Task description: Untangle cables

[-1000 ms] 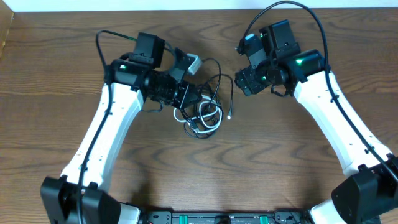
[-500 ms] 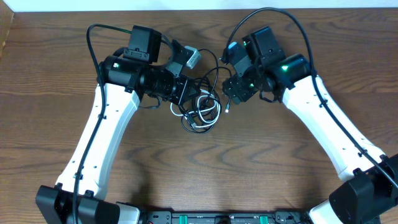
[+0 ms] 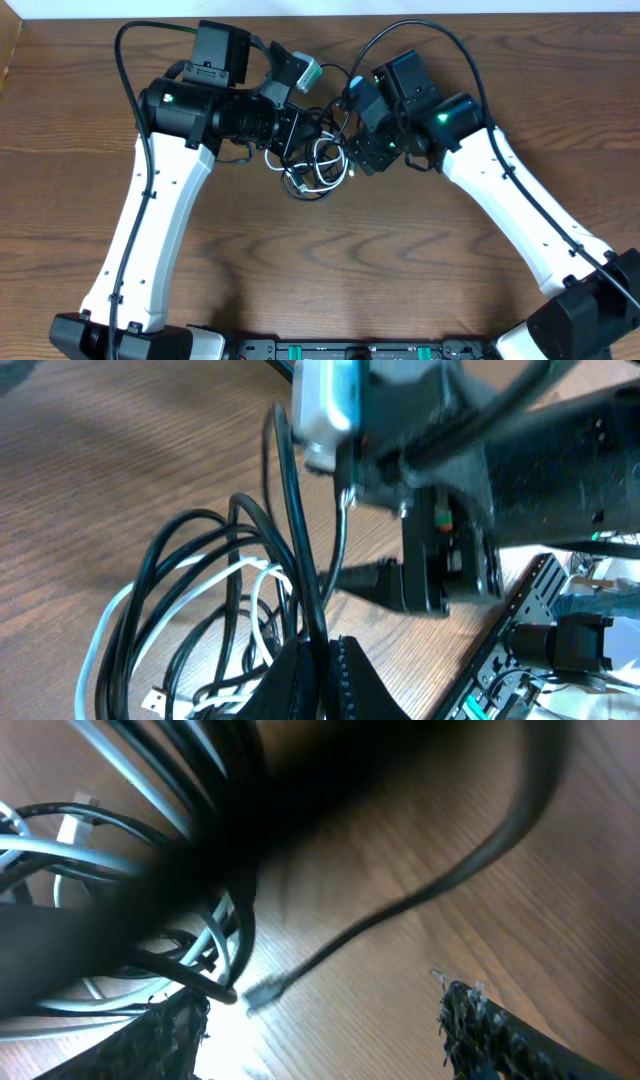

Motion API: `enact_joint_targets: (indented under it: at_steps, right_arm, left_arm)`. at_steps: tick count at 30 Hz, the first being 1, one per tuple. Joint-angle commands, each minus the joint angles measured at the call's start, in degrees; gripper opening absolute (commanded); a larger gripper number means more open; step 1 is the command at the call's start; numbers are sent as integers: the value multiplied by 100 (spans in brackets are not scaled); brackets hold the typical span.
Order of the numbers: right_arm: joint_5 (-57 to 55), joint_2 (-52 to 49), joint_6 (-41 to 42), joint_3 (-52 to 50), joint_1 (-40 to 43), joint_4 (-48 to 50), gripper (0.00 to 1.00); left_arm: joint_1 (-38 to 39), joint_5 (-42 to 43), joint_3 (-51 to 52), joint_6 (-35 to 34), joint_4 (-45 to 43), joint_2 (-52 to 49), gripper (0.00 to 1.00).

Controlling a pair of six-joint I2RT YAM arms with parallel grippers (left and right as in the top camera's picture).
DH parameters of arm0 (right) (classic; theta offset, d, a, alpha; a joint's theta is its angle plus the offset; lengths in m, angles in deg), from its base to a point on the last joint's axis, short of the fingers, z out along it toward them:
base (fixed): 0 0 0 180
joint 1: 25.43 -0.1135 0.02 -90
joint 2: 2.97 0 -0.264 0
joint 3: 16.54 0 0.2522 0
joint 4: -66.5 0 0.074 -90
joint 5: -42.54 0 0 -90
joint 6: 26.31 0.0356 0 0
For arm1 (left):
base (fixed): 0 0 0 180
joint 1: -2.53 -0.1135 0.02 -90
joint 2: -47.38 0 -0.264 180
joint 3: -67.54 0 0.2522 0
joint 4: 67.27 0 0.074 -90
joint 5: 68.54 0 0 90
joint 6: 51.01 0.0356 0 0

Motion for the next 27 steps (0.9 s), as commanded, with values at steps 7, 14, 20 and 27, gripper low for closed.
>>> enact_joint_targets:
  at_steps: [7, 14, 20, 27]
  right_arm:
    - [269, 4, -144, 66, -269, 22, 73]
    - [264, 4, -146, 66, -404, 61, 73]
    - [264, 4, -164, 66, -396, 61, 72]
    - [251, 4, -184, 66, -398, 63, 70]
  left_arm:
    - [120, -50, -155, 74, 13, 160, 7]
    - [120, -48, -155, 74, 15, 160, 7]
    - [122, -46, -155, 74, 15, 173, 7]
    - [125, -48, -280, 72, 20, 302, 7]
